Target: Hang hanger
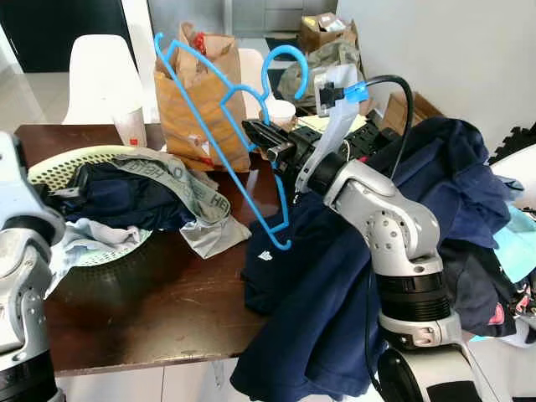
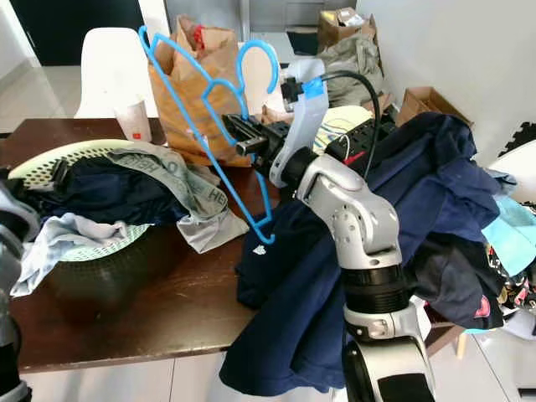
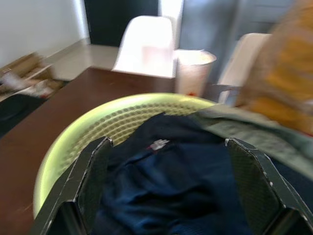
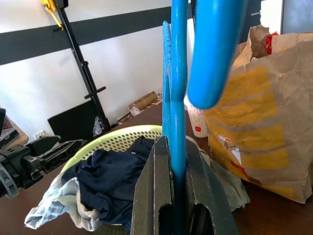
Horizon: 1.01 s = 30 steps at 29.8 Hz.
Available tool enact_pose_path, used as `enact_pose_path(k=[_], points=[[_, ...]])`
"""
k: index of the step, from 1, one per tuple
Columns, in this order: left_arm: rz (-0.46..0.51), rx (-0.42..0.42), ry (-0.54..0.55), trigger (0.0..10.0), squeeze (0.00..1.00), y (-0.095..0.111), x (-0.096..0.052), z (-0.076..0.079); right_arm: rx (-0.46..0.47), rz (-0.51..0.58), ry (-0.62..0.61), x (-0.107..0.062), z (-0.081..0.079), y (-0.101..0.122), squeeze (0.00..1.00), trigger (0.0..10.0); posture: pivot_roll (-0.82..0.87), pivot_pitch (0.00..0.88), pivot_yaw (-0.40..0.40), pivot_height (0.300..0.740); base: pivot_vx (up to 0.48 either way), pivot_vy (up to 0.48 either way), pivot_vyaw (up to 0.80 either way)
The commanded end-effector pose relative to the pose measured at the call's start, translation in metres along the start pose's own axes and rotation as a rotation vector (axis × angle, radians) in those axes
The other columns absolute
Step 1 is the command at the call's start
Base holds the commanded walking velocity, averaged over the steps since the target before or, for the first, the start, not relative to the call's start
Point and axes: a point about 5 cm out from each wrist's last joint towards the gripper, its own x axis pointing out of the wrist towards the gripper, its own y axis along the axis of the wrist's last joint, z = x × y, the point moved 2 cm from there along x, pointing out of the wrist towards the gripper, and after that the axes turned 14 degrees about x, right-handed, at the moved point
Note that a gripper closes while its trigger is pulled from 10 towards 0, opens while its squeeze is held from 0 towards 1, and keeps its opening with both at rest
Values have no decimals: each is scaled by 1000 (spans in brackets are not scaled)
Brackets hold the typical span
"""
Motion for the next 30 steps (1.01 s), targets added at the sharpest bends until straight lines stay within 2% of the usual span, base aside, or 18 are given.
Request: enact_pose_path(k=[1, 2, 3, 7, 8, 10, 11, 12, 13, 23, 25, 30], points=[[-21, 22, 28, 10000, 0, -6, 1, -8, -8, -4, 9, -1, -3, 0, 0, 10000, 21, 96, -39, 740, 0, 0, 0], [-21, 22, 28, 10000, 0, -6, 1, -8, -8, -4, 9, -1, -3, 0, 0, 10000, 21, 96, -39, 740, 0, 0, 0], [-36, 19, 54, 10000, 0, -12, 3, -17, -8, -5, 7, -1, -3, 0, 0, 10000, 17, 100, -40, 740, 0, 0, 0], [-36, 19, 54, 10000, 0, -12, 3, -17, -8, -5, 7, -1, -3, 0, 0, 10000, 17, 100, -40, 740, 0, 0, 0], [-67, -6, 85, 10000, 0, -23, 11, -34, -8, -7, 4, -2, -3, 0, 0, 10000, 2, 121, -41, 740, 0, 0, 0], [-67, -6, 85, 10000, 0, -23, 11, -34, -8, -7, 4, -2, -3, 0, 0, 10000, 2, 121, -41, 740, 0, 0, 0], [-70, -19, 80, 10000, 0, -26, 22, -45, 3, -8, 1, -5, -5, 1, 0, 10000, -24, 146, -41, 740, 0, 0, 0], [-70, -19, 80, 10000, 0, -26, 22, -45, 3, -8, 1, -5, -5, 1, 0, 10000, -24, 146, -41, 740, 0, 0, 0], [-62, -37, 52, 10000, 0, -27, 39, -54, 14, -10, -2, -8, -7, 1, 0, 10000, -35, 156, -42, 740, 0, 0, 0], [-73, -49, 13, 10000, 0, -30, 49, -48, 7, -17, -2, -11, -10, 5, 0, 10000, -75, 183, -51, 740, 0, 0, 0], [-73, -63, -47, 10000, 0, -31, 52, -38, -4, -26, -8, -12, -9, 7, 0, 10000, -89, 192, -51, 740, 0, 0, 0], [-44, -71, -92, 10000, 0, -27, 54, -27, -9, -29, -14, -12, -10, 8, 0, 10000, -93, 191, -51, 740, 0, 0, 0]])
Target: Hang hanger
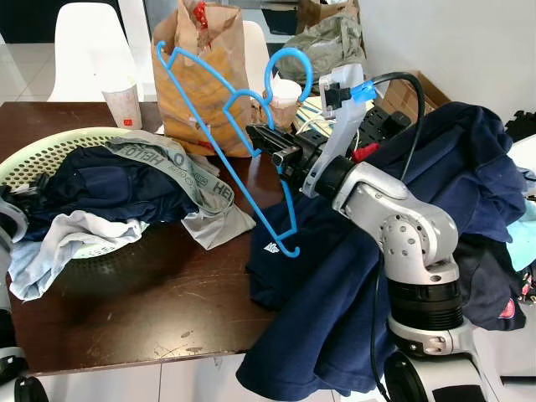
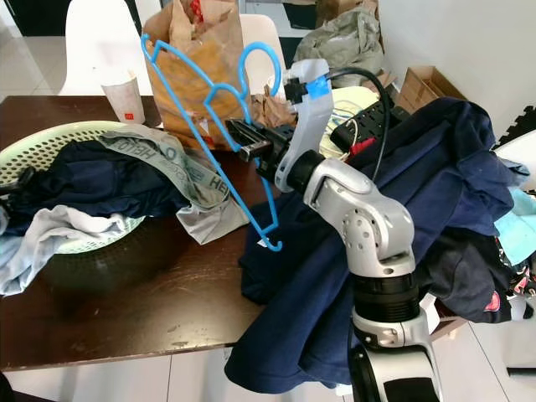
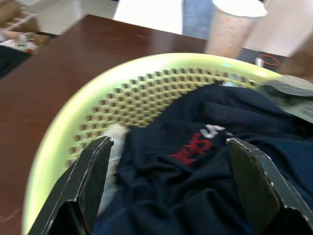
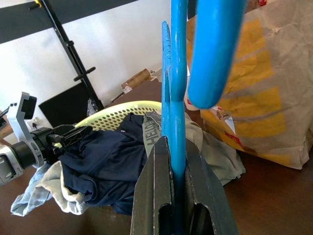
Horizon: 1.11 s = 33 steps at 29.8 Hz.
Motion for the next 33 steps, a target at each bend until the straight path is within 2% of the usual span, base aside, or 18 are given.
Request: enact_pose_path(k=[1, 6, 11, 15, 19, 23, 24, 25, 26, 27, 33], points=[[14, -14, -18, 10000, 0, 0, 1, 5, -9, 11, 13, -1, -5, 5, 0, 10000, -93, 191, -51, 740, 0, 0, 0], [80, 2, -57, 10000, 0, 9, 4, 14, -7, 4, 16, -2, -8, 3, 0, 10000, -90, 184, -51, 740, 0, 0, 0], [104, 9, -87, 10000, 0, 13, 3, 24, -7, 4, 16, -3, -9, 4, 0, 10000, -86, 179, -48, 740, 0, 0, 0], [74, 3, -93, 10000, 0, 1, 0, 31, -7, 6, 14, -3, -9, 4, 0, 10000, -83, 173, -44, 740, 0, 0, 0], [14, 1, -101, 10000, 0, -16, -8, 46, -14, 1, 13, -2, -10, 4, 0, 10000, -83, 169, -43, 740, 0, 0, 0], [-12, 4, -67, 10000, 0, -21, -13, 49, -17, -3, 11, -2, -10, 4, 0, 10000, -84, 167, -44, 740, 0, 0, 0], [-15, 3, -47, 4549, 0, -20, -15, 50, -18, -3, 10, -1, -9, 4, 0, 10000, -84, 169, -42, 740, 0, 0, 0], [-15, 3, -47, 4549, 0, -20, -15, 50, -18, -3, 10, -1, -9, 4, 0, 10000, -84, 169, -42, 740, 0, 0, 0], [-13, 9, -31, 1608, 0, -19, -17, 50, -18, -1, 9, -1, -9, 5, 0, 10000, -84, 167, -43, 740, 0, 0, 0], [-14, 17, -12, 0, 0, -17, -19, 50, -20, 0, 7, 0, -8, 5, 0, 10000, -81, 161, -42, 740, 0, 0, 0], [-8, 25, 20, 0, 0, -10, -18, 45, -23, 2, 13, 1, -8, 5, 0, 10000, -78, 144, -38, 740, 0, 0, 0]])
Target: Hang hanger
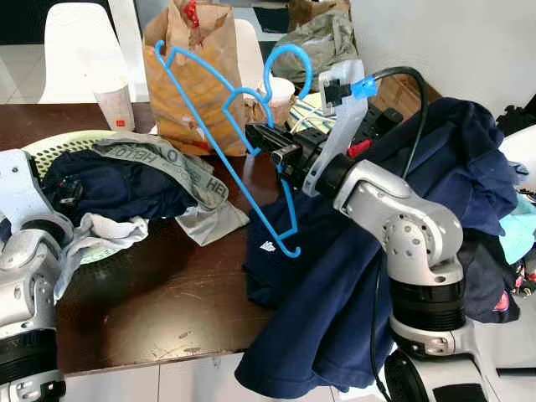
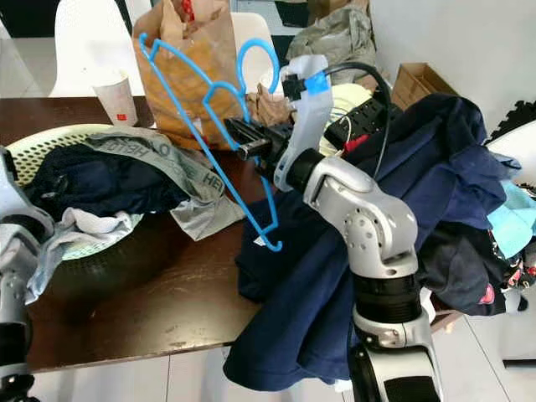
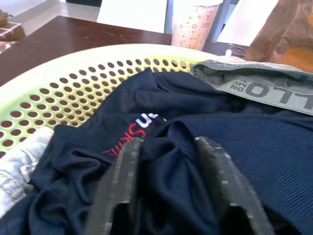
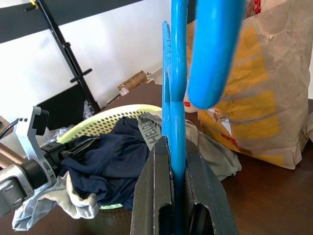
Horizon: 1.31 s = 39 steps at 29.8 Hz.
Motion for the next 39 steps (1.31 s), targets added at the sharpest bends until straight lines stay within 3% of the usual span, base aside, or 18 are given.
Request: enact_pose_path(k=[1, 4, 10, 15, 16, 17, 18, 23, 25, 26, 28, 31, 35, 37, 38, 39], points=[[-18, 13, 6, 0, 0, -2, -1, -2, -13, 5, 11, 1, -2, 2, 0, 10000, -78, 144, -38, 740, 0, 0, 0], [-16, 9, 7, 0, 0, 2, 0, 0, -13, 8, 13, 2, -2, 3, 0, 10000, -75, 137, -37, 740, 0, 0, 0], [19, -103, -59, 0, 0, 19, -5, 30, -19, 16, 11, 1, -1, 4, 0, 10000, -71, 136, -33, 740, 0, 0, 0], [43, -109, -78, 0, 0, 28, -9, 42, -19, 22, 7, 1, 0, 5, 0, 10000, -67, 131, -30, 740, 0, 0, 0], [75, -107, -21, 0, 0, 39, -8, 32, -17, 26, 8, 2, -1, 5, 0, 10000, -63, 128, -28, 740, 0, 0, 0], [75, -107, -21, 0, 0, 39, -8, 32, -17, 26, 8, 2, -1, 5, 0, 10000, -63, 128, -28, 740, 0, 0, 0], [123, -107, 56, 0, 0, 55, -7, 16, -17, 30, 9, 2, -1, 5, 0, 10000, -60, 125, -26, 740, 0, 0, 0], [218, -84, 139, 0, 0, 83, -8, -3, -14, 36, 7, 3, 0, 6, 0, 10000, -54, 122, -24, 740, 0, 0, 0], [451, -6, 222, 0, 0, 151, -22, -20, -10, 44, 6, 4, 1, 7, 0, 10000, -38, 116, -25, 740, 0, 0, 0], [535, 29, 240, 0, 0, 174, -30, -23, -8, 47, 7, 4, 1, 7, 0, 10000, -38, 116, -25, 740, 0, 0, 0], [618, 53, 231, 0, 0, 197, -38, -19, -7, 50, 8, 5, 1, 7, 0, 10000, -33, 112, -26, 740, 0, 0, 0], [618, 53, 231, 0, 0, 197, -38, -19, -7, 50, 8, 5, 1, 7, 0, 10000, -33, 112, -26, 740, 0, 0, 0], [670, 37, 160, 0, 0, 210, -44, -4, -6, 53, 9, 6, 1, 7, 0, 10000, -31, 109, -25, 740, 0, 0, 0], [711, 18, -19, 0, 0, 219, -51, 31, -7, 58, 8, 7, 1, 9, 0, 10000, -29, 112, -26, 740, 0, 0, 0], [711, 18, -19, 0, 0, 219, -51, 31, -7, 58, 8, 7, 1, 9, 0, 10000, -29, 112, -26, 740, 0, 0, 0], [705, -3, -102, 0, 0, 217, -54, 48, -8, 60, 6, 7, 2, 9, 0, 10000, -27, 112, -25, 740, 0, 0, 0]])
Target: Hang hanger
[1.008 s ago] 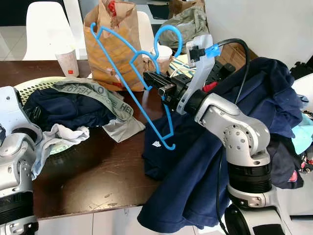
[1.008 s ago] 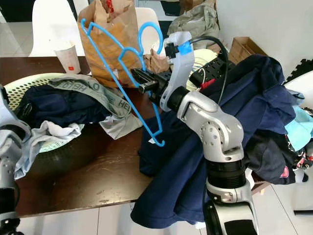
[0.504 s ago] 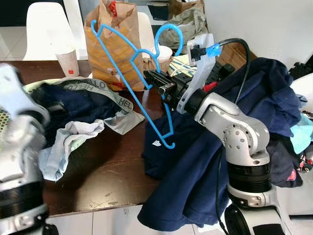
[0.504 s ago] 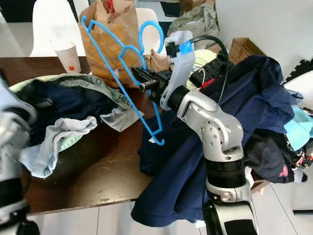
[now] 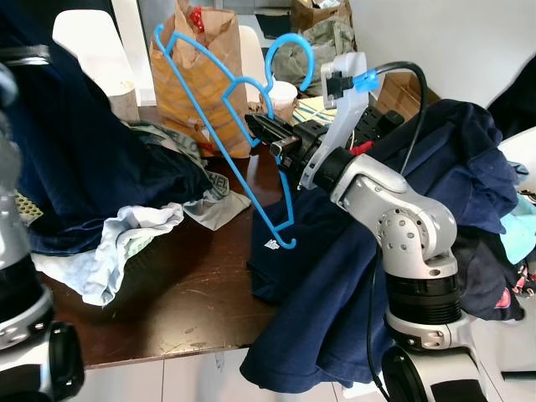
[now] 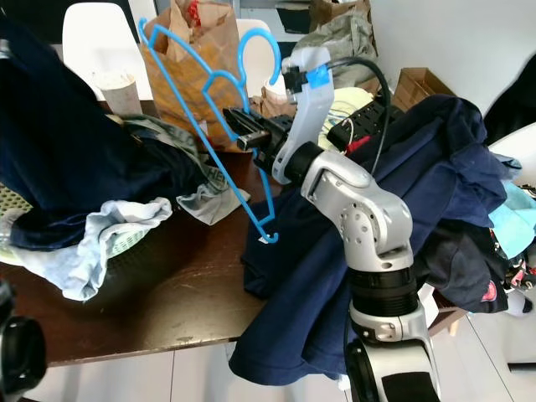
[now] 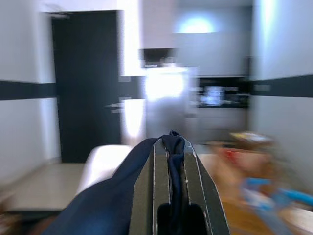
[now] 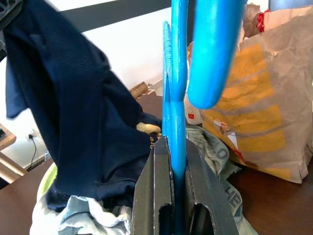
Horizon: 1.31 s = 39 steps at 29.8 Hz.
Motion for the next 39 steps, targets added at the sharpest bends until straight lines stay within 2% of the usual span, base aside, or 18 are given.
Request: enact_pose_path(k=[1, 3, 8, 11, 12, 14, 18, 21, 24, 25, 27, 30, 31, 32, 33, 34, 35, 39], points=[[34, -38, -65, 0, 0, 10, -2, 14, -11, 20, 6, 1, -1, 5, 0, 10000, -27, 112, -25, 740, 0, 0, 0], [-26, -131, -163, 0, 0, -2, -13, 45, -13, 23, 2, 0, 0, 6, 0, 10000, -27, 111, -23, 740, 0, 0, 0], [-106, -232, -287, 0, 0, -16, -29, 80, -13, 28, 0, -1, 1, 8, 0, 10000, -25, 114, -21, 740, 0, 0, 0], [-277, -444, -468, 0, 0, -39, -59, 121, -16, 30, -3, -1, 3, 9, 0, 10000, -28, 115, -21, 740, 0, 0, 0], [-277, -444, -468, 0, 0, -39, -59, 121, -16, 30, -3, -1, 3, 9, 0, 10000, -28, 115, -21, 740, 0, 0, 0], [-400, -545, -648, 0, 0, -52, -97, 144, -25, 25, -1, -3, 4, 9, 0, 10000, -27, 118, -18, 740, 0, 0, 0], [-453, -621, -769, 0, 0, -53, -125, 147, -29, 22, 2, -4, 5, 9, 0, 10000, -22, 119, -16, 740, 0, 0, 0], [-429, -678, -911, 0, 0, -43, -154, 124, -25, 23, -2, -5, 7, 9, 0, 10000, -17, 121, -18, 740, 0, 0, 0], [-392, -658, -901, 0, 0, -40, -151, 110, -23, 24, -2, -5, 7, 8, 0, 10000, -12, 120, -23, 740, 0, 0, 0], [-332, -653, -832, 0, 0, -35, -137, 88, -22, 23, -1, -5, 7, 8, 0, 10000, -11, 121, -23, 740, 0, 0, 0], [-332, -653, -832, 0, 0, -35, -137, 88, -22, 23, -1, -5, 7, 8, 0, 10000, -11, 121, -23, 740, 0, 0, 0], [-144, -570, -497, 0, 0, -16, -92, 9, -17, 25, 2, -4, 8, 8, 0, 10000, -1, 121, -32, 740, 0, 0, 0], [-144, -570, -497, 0, 0, -16, -92, 9, -17, 25, 2, -4, 8, 8, 0, 10000, -1, 121, -32, 740, 0, 0, 0], [-80, -474, -325, 0, 0, -5, -77, -31, -16, 25, 5, -4, 8, 9, 0, 10000, 6, 121, -41, 740, 0, 0, 0], [-80, -474, -325, 0, 0, -5, -77, -31, -16, 25, 5, -4, 8, 9, 0, 10000, 6, 121, -41, 740, 0, 0, 0], [-21, -394, -168, 0, 0, 7, -69, -67, -13, 24, 9, -3, 8, 9, 0, 10000, 12, 122, -46, 740, 0, 0, 0], [-21, -394, -168, 0, 0, 7, -69, -67, -13, 24, 9, -3, 8, 9, 0, 10000, 12, 122, -46, 740, 0, 0, 0], [34, -288, 52, 0, 0, 23, -72, -117, -11, 20, 20, -2, 8, 9, 0, 10000, 25, 125, -52, 740, 0, 0, 0]])
